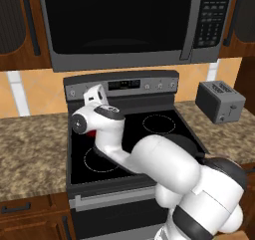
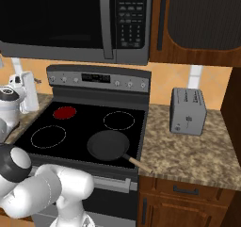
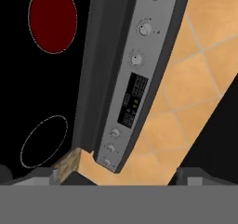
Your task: Turn off the rear left burner of the stove.
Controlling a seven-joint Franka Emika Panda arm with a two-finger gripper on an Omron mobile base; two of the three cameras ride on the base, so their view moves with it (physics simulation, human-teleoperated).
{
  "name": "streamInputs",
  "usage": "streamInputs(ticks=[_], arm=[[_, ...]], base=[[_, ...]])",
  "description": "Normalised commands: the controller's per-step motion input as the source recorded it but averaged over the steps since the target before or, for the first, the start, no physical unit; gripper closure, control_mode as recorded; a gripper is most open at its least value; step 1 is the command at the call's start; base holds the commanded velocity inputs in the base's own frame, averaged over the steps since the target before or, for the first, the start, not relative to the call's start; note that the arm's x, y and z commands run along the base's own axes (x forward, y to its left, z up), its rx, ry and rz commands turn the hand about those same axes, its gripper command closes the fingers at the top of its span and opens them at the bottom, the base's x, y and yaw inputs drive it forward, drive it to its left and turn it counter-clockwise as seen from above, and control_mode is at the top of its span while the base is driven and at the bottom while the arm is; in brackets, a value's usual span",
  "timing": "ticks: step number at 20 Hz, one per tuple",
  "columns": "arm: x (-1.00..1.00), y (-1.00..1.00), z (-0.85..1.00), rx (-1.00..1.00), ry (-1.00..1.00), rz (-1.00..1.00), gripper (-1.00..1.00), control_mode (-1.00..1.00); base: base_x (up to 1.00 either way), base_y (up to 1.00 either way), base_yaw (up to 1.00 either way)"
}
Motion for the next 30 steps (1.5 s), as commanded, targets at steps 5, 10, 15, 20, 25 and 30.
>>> streamInputs(ticks=[5,10,15,20,25,30], arm=[[0.31,0.00,0.00,-0.04,-0.11,0.06,-1.00,-1.00],[0.35,0.10,0.00,-0.01,-0.02,0.03,-1.00,-1.00],[0.33,0.09,-0.06,-0.04,0.00,0.03,-1.00,-1.00],[0.34,0.18,-0.13,-0.05,-0.03,0.03,-1.00,-1.00],[0.32,0.11,-0.17,-0.05,-0.06,0.05,-1.00,-1.00],[0.28,0.03,-0.10,-0.04,-0.11,0.02,-1.00,-1.00]], base=[[0.00,0.00,0.00],[0.00,0.00,0.00],[0.00,0.00,0.00],[0.00,0.00,0.00],[0.00,0.00,0.00],[0.00,0.00,0.00]])
